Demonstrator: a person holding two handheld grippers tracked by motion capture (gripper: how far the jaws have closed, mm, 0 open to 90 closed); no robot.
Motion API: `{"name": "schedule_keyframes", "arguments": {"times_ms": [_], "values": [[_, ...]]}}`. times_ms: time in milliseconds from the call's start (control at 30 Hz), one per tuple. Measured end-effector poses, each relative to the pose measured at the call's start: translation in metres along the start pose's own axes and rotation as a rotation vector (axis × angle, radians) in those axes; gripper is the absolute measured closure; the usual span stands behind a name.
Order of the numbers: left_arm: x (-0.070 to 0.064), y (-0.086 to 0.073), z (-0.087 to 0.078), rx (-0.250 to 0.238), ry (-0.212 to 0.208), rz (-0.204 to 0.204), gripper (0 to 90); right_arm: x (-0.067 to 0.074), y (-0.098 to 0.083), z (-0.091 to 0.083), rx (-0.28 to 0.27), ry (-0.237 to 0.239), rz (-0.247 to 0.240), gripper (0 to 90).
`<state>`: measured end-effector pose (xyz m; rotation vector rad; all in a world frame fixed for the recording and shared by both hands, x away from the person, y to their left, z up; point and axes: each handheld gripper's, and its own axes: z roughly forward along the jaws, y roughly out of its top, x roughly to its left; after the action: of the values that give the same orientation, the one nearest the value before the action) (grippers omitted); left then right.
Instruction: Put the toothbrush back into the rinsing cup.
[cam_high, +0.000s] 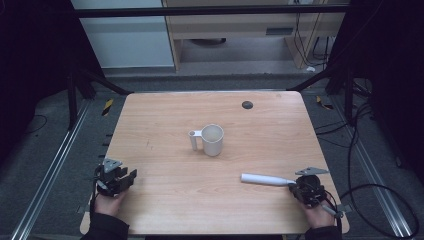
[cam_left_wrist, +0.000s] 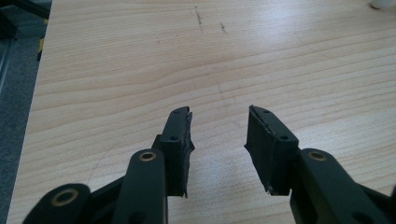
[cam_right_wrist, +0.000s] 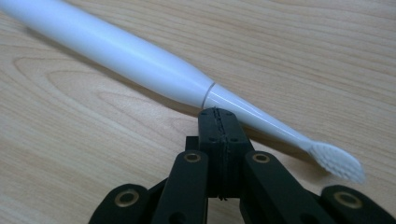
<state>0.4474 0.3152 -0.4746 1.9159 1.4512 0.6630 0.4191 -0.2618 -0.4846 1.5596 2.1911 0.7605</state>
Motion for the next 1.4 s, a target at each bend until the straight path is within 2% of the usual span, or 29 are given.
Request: {"name": "schedule_keyframes", "arguments": {"times_ms": [400, 1400], "values": [[0.000, 0.000, 0.001, 0.005, 0.000, 0.005, 58.4, -0.009, 0.006, 0.008, -0.003, -0.019, 0.017, 90.0], [-0.002, 0.001, 0.002, 0.009, 0.001, 0.009, 58.3, -0.014, 0.025, 0.025, -0.041, -0.022, 0.012, 90.0]]}}
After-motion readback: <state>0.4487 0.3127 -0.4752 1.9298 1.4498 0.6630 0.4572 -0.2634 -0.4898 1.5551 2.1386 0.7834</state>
